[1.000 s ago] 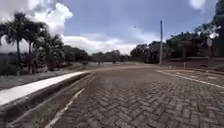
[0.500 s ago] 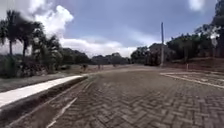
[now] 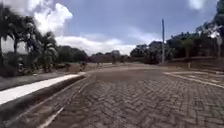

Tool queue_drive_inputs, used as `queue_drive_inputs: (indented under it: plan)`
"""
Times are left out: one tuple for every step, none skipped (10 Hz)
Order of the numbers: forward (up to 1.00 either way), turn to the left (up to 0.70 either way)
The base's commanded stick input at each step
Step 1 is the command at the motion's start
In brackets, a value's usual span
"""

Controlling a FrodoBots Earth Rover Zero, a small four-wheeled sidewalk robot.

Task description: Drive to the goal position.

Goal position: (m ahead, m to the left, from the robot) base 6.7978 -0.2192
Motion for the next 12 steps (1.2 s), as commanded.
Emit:
queue_drive_inputs:
  plan:
    - [1.00,0.00]
    - [1.00,0.00]
    - [1.00,0.00]
    - [1.00,0.00]
    - [1.00,0.00]
    - [1.00,0.00]
    - [1.00,0.00]
    - [1.00,0.00]
    - [1.00,0.00]
    - [1.00,0.00]
    - [1.00,0.00]
    - [1.00,0.00]
